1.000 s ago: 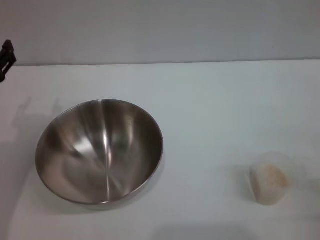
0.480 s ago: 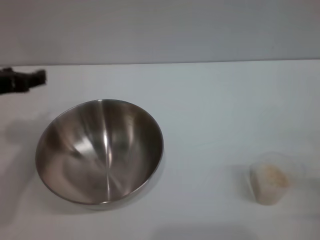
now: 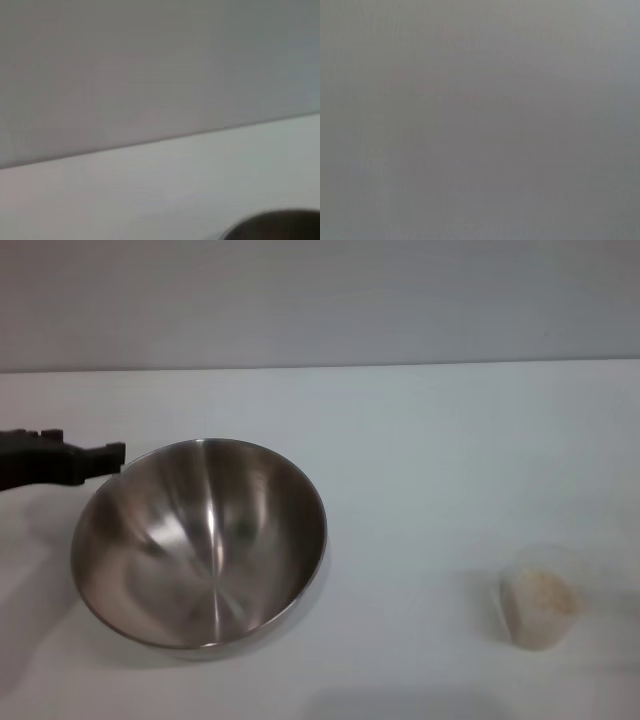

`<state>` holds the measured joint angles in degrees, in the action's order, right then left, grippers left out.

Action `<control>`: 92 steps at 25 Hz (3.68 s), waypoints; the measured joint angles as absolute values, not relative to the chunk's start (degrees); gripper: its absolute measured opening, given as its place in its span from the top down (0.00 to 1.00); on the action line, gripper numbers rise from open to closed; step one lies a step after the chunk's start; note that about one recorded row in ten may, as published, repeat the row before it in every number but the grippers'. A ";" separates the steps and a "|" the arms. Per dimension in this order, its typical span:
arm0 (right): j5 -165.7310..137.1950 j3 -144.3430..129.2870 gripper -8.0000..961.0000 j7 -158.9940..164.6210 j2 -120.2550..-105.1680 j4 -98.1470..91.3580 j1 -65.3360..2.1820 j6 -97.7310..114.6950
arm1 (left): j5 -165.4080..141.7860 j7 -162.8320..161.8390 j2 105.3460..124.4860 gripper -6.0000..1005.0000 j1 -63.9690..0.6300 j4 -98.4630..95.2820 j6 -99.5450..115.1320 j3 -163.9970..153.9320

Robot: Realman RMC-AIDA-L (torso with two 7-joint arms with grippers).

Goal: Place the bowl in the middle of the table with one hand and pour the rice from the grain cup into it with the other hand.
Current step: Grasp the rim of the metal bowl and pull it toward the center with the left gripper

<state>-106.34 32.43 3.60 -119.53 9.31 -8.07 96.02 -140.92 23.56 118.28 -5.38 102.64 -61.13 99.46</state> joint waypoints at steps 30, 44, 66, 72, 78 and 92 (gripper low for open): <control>-106.25 32.26 0.15 3.60 -119.62 9.41 -8.41 95.88 | -141.33 27.68 118.39 0.24 -6.39 93.17 -58.46 96.78; -106.25 32.25 0.15 3.60 -119.61 9.34 -8.62 95.88 | -141.42 27.69 118.40 0.24 -7.10 91.02 -58.30 96.13; -106.26 31.98 0.15 3.60 -119.52 9.31 -8.82 95.84 | -141.04 27.84 118.33 0.73 -8.29 89.31 -58.35 95.85; -106.26 31.56 0.15 3.60 -119.47 9.32 -8.96 95.72 | -140.87 27.80 118.33 0.93 -8.51 89.31 -58.64 96.13; -106.26 31.55 0.15 3.60 -119.51 9.32 -8.97 95.70 | -138.79 27.84 118.25 0.94 -10.11 88.33 -61.16 98.21; -106.26 30.85 0.15 3.60 -119.46 9.32 -9.52 95.20 | -126.81 32.27 118.17 0.95 -17.13 78.25 -66.40 107.97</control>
<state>-106.26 30.85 3.60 -119.46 9.32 -9.52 95.20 -126.81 32.27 118.17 -17.13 78.25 -66.40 107.97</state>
